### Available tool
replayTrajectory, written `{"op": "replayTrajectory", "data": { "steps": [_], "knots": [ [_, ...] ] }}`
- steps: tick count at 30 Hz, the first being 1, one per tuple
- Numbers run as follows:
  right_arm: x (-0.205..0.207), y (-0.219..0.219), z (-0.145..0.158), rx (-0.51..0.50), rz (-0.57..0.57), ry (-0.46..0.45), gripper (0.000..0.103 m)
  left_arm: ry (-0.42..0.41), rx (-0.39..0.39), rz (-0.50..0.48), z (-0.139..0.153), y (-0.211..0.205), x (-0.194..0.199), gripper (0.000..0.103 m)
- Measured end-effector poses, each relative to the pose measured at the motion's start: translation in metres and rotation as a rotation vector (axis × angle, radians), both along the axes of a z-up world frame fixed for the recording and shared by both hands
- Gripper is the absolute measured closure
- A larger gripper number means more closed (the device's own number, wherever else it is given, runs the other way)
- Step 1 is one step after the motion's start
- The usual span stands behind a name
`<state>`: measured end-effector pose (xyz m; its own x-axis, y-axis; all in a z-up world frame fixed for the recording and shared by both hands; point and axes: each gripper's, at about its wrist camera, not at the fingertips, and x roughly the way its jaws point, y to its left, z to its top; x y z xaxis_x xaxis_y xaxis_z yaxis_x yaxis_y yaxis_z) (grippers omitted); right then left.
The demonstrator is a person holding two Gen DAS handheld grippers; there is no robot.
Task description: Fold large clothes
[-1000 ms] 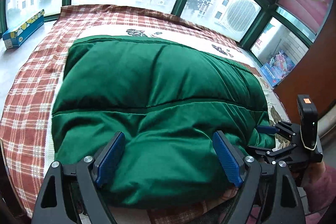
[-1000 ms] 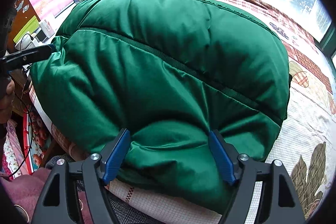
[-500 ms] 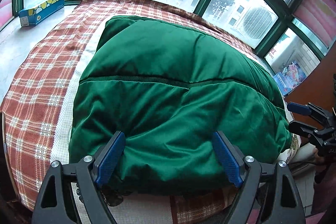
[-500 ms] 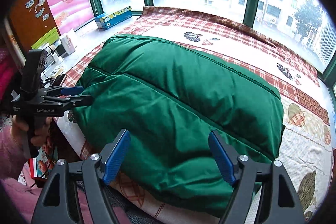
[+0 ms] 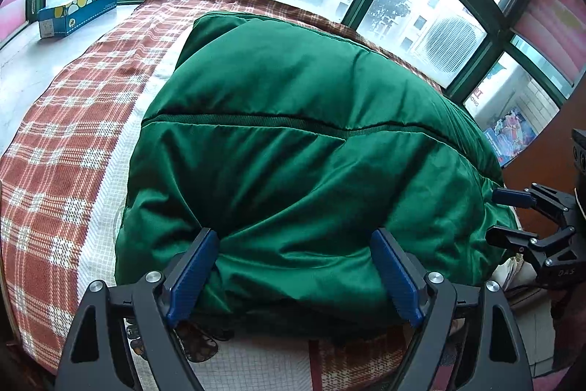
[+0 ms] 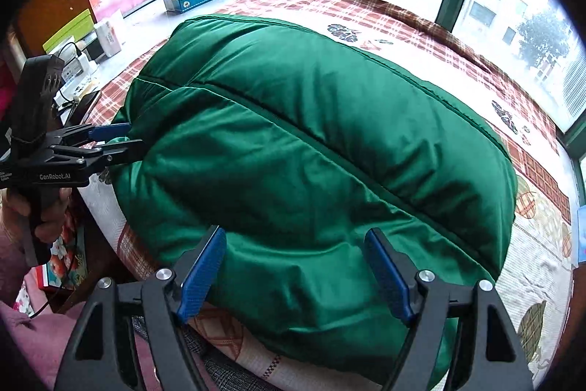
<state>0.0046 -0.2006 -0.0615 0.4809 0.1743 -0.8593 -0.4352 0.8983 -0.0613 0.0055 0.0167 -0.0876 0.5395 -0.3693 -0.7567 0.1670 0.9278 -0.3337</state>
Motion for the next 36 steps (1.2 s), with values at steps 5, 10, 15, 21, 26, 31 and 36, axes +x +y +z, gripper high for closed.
{"op": "replayTrajectory", "data": {
  "steps": [5, 10, 15, 21, 26, 31, 36],
  "knots": [
    [-0.005, -0.005, -0.013, -0.041, 0.008, 0.013, 0.018, 0.009, 0.021, 0.001, -0.001, -0.003, 0.002, 0.011],
    [-0.016, -0.024, 0.003, 0.009, -0.014, 0.015, 0.018, 0.024, 0.026, 0.007, -0.001, -0.004, 0.006, 0.011],
    [-0.005, -0.046, -0.027, 0.102, -0.085, 0.122, 0.017, 0.028, 0.035, 0.004, -0.002, -0.004, 0.009, 0.010],
    [-0.005, -0.044, -0.034, 0.125, -0.054, 0.118, 0.012, 0.031, 0.042, 0.002, -0.003, -0.006, 0.010, 0.009],
    [-0.005, -0.048, -0.036, 0.150, -0.024, 0.114, 0.007, 0.034, 0.049, 0.006, -0.003, -0.006, 0.012, 0.009],
    [-0.009, -0.040, -0.026, 0.082, -0.004, 0.092, 0.007, 0.031, 0.077, 0.004, 0.003, -0.008, 0.012, 0.009],
    [-0.012, -0.053, -0.002, 0.125, -0.035, 0.046, 0.007, 0.041, 0.097, -0.007, 0.014, -0.007, 0.013, 0.009]
  ]
}}
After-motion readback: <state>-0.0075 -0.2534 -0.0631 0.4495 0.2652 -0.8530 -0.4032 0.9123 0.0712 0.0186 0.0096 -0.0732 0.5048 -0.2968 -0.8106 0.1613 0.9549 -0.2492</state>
